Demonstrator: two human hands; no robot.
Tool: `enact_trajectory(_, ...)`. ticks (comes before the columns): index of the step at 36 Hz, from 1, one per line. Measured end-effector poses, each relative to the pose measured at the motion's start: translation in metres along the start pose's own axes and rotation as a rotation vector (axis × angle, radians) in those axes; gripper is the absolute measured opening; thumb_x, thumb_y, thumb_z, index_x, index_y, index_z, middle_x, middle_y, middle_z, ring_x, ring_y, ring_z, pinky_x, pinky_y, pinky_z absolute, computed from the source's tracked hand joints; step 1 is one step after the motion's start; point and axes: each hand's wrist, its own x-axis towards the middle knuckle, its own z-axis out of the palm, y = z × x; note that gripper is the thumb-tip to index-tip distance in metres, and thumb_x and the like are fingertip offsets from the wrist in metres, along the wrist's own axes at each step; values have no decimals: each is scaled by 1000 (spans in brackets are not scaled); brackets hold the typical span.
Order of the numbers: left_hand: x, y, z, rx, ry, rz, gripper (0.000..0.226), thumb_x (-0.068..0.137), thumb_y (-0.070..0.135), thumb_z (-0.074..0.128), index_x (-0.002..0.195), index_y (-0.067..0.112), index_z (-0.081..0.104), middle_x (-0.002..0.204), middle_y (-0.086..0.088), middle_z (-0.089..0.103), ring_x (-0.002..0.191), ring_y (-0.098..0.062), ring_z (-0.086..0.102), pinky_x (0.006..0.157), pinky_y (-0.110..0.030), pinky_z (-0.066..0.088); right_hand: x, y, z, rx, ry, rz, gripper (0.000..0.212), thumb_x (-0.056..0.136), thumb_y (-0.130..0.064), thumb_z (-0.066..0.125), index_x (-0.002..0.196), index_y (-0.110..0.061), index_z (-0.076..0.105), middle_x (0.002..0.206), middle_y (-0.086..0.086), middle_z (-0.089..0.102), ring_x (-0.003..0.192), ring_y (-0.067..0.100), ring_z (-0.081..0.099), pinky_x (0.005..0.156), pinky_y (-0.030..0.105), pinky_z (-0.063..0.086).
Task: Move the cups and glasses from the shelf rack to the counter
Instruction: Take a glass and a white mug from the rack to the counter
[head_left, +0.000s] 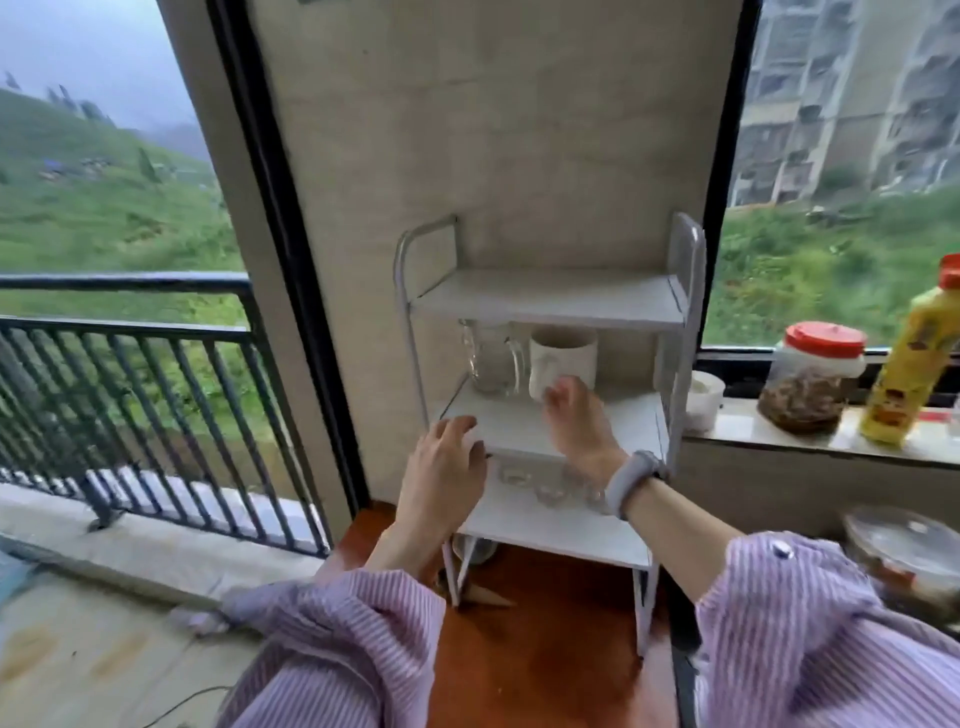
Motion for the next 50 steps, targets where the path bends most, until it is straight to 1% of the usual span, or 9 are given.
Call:
enact_trajectory(5,40,-15,19,-116,-9,19,33,91,19,48,124,13,50,126,-8,55,118,-23,49,98,-31,38,43,0,23,95,110,66,31,91,-29,48,73,-4,52,61,5,52,61,23,48,47,31,28)
enact_trajectory(7,53,-20,26,-156,3,23,32,92,20,48,123,15,51,125,-6,57,117,-22,50,95,-28,38,50,4,30,145,115,77,32,91,-29,50,73,-2,53,59,4,50,56,19,46,44,24,32)
enact_trajectory(12,86,-19,46,-230,-15,9,31,91,18,49,121,14,53,122,-5,61,111,-22,57,87,-30,44,54,15,36,207,112,93,20,92,-17,45,85,1,52,77,15,52,68,20,46,57,28,35)
enact_trajectory(16,105,-9,66,-272,-25,26,32,89,12,51,120,7,53,120,-13,62,110,-28,57,87,-31,43,41,27,22,173,159,68,25,95,-26,39,85,-7,52,70,-1,52,62,14,45,54,29,33)
enact_trajectory(21,120,9,84,-407,-14,-58,19,90,17,49,102,3,55,98,-17,65,90,-36,59,65,-27,32,25,36,5,149,173,83,24,95,-27,39,89,-7,51,79,4,54,69,19,47,60,33,38)
enact_trajectory(26,118,14,87,-533,13,-116,16,90,19,47,96,5,54,83,-3,57,75,-21,50,62,-27,32,12,37,-4,218,155,105,28,93,-22,42,89,3,53,78,10,52,70,21,46,64,36,40)
enact_trajectory(32,98,2,69,-674,-30,-133,24,94,30,44,72,19,48,68,-7,56,62,-20,50,61,-36,40,4,32,-12,629,47,234,27,93,-19,46,67,-13,51,62,3,47,61,16,47,64,30,47)
enact_trajectory(40,63,-4,46,-889,-183,-48,38,87,49,43,70,14,46,62,-1,42,54,-7,39,50,-17,34,-6,29,-18,648,62,298,42,91,-32,51,53,-15,44,42,-6,40,46,13,33,52,28,29)
enact_trajectory(50,-3,-11,35,-719,-111,94,29,92,46,34,68,38,48,61,22,52,60,2,46,59,-9,37,-80,33,-34,550,48,143,54,96,-31,43,43,-27,32,36,-12,29,40,8,23,50,29,22)
